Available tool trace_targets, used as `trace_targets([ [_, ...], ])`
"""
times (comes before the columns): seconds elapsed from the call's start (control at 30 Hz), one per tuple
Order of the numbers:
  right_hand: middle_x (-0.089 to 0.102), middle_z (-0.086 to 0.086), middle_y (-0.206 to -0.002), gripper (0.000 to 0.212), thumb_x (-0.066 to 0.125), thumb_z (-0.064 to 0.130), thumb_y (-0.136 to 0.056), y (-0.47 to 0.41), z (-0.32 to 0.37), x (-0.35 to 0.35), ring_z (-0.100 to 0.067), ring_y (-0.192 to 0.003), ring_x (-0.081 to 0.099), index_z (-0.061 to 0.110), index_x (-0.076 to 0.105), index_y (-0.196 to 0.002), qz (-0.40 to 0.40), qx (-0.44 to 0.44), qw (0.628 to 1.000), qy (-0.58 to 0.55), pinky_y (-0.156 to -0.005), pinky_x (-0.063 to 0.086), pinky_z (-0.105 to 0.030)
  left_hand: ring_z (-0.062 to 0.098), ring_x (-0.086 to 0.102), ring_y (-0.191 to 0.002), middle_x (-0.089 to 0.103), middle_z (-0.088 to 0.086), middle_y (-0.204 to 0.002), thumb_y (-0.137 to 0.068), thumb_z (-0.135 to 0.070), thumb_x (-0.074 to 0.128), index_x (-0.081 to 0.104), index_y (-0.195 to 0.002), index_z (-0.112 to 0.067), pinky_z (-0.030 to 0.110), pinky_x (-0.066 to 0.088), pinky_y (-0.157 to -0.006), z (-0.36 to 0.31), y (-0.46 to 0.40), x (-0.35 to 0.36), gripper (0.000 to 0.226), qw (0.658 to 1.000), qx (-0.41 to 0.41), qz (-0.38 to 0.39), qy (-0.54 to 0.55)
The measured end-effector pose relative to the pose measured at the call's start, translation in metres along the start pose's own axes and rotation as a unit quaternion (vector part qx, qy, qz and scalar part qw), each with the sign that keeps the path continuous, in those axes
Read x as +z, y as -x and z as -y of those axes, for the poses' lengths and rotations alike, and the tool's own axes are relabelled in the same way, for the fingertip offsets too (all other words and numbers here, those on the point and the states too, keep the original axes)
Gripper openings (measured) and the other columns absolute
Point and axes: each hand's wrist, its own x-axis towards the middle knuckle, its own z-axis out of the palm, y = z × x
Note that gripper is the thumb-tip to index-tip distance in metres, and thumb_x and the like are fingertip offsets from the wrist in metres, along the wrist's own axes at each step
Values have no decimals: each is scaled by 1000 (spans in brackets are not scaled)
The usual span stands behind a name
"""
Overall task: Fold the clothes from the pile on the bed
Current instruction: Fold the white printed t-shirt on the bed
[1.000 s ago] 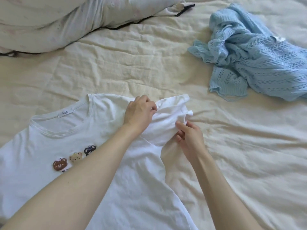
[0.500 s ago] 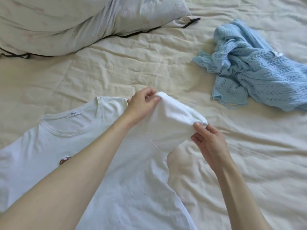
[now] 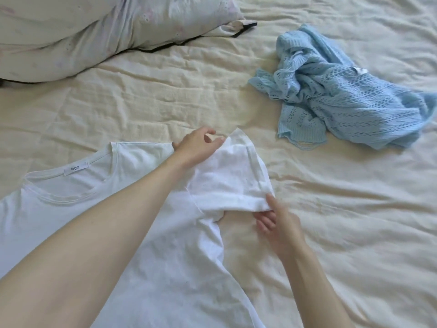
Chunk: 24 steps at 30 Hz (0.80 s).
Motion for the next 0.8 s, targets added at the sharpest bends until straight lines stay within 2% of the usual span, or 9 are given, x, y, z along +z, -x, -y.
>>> trace_targets([
  [0.13,70,1,-69,5,63,15,-88,-8,-1,5,-11,-62,64,12,65,-91,7,57,998,-22,-56,44,-23,15,51,-114,60,-8,-114,-80,-64,55,58,-118,-34,37,22,-89,-22,-15,30,49,993,71,-24,-95],
  [0.23,62,3,-60,4,62,7,-87,-9,5,5,-9,-50,53,9,65,-89,36,30,999,-10,-49,40,-21,17,52,-111,61,-4,-109,-81,-54,60,64,-107,-31,35,23,-85,-35,-21,47,34,991,75,-35,-103],
  [0.4,49,5,-60,9,64,6,-85,-5,14,-1,-5,-45,39,13,67,-79,56,-95,992,61,-51,40,-19,13,55,-97,64,-7,-91,-86,-34,63,64,-84,-24,37,31,-99,-59,-33,33,10,999,28,-11,16],
  [0.43,48,6,-59,11,64,6,-85,-4,16,-1,-4,-45,39,14,68,-78,51,-117,990,66,-52,41,-19,12,56,-89,62,-8,-84,-86,-29,65,62,-78,-23,32,39,-92,-64,-35,27,10,995,48,-5,83],
  [0.5,49,7,-55,15,61,4,-84,-4,21,1,-4,-44,40,15,69,-78,53,-139,986,73,-52,42,-20,7,55,-76,59,-8,-76,-86,-20,64,59,-73,-24,19,43,-72,-74,-35,13,15,977,85,-12,194],
  [0.57,46,8,-50,19,56,1,-84,-5,21,1,-6,-44,39,14,66,-74,39,-121,989,82,-50,41,-21,7,55,-78,60,-6,-84,-90,-18,59,60,-81,-24,16,42,-67,-75,-35,6,11,976,92,-21,195],
  [0.6,45,7,-49,19,54,-1,-84,-7,19,2,-8,-45,38,12,63,-73,23,-99,991,84,-49,39,-22,9,56,-85,62,-4,-93,-92,-19,56,62,-91,-22,18,43,-71,-71,-35,5,7,983,85,-15,159],
  [0.7,43,-3,-63,14,49,-3,-83,-10,7,0,-15,-54,38,7,57,-77,-9,-47,995,88,-49,33,-27,22,55,-111,60,8,-121,-96,-20,49,59,-121,-9,28,42,-91,-50,-38,12,29,998,35,36,25],
  [0.8,46,-8,-71,12,50,1,-83,-14,1,-1,-19,-63,43,8,58,-77,-13,-63,989,135,-51,39,-26,26,53,-116,62,9,-121,-97,-23,45,60,-121,-11,31,39,-99,-46,-41,18,30,995,29,81,-46],
])
